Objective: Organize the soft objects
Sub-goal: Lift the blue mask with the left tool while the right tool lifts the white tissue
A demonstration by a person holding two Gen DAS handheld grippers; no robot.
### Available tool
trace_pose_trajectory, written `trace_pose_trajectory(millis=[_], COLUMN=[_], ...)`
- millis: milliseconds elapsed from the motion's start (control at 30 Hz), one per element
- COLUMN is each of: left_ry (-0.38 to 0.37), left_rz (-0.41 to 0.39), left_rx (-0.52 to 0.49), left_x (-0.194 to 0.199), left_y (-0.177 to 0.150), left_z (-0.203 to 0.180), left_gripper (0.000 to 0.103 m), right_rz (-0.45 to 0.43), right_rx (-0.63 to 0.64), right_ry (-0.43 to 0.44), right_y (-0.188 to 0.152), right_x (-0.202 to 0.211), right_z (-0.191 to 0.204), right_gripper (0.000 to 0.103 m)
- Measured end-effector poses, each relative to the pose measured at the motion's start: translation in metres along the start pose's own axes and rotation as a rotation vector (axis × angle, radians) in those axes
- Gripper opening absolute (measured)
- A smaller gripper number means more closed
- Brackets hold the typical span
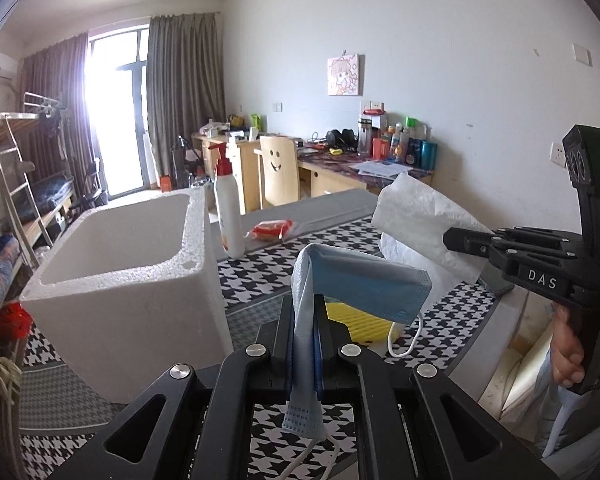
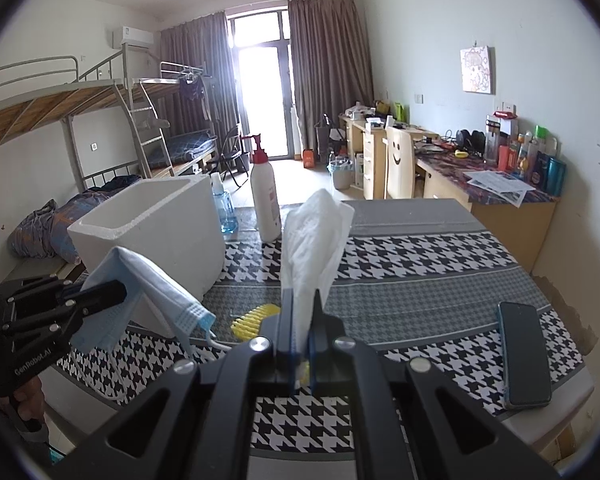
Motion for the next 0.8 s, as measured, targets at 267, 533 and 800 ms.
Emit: trace_pose_trajectory(millis=[267, 533, 800], left_ry=[0.013, 0.028, 0.039], left_rz=[-0.023, -0.039, -0.056], left_rx=[0.005, 0.017, 0.017], left_x=[0.004, 0.003, 0.005], left_y=[0.016, 0.027, 0.039], left_z=[0.004, 0.012, 0.015], left_gripper=[0.008, 0.008, 0.008], right_rz=[-0.018, -0.035, -0.046], right_rx=[0.014, 0.034, 0.05], right_ry=[0.007, 0.014, 0.023], right_y=[0.007, 0.016, 0.026], right_x=[0.002, 0.002, 0.001], right_z=[0.004, 0.01, 0.015], right_gripper=[0.007, 0.007, 0.007])
Point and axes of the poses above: each gripper's, at about its wrist camera, not at the fingertips, and x roughly against the way its jaws point, z to its left, y to its top, the point moved 9 cm from there along -x, roughly the way its jaws point, and after that the axes turned 3 degrees about -z, right-handed, at the moved point
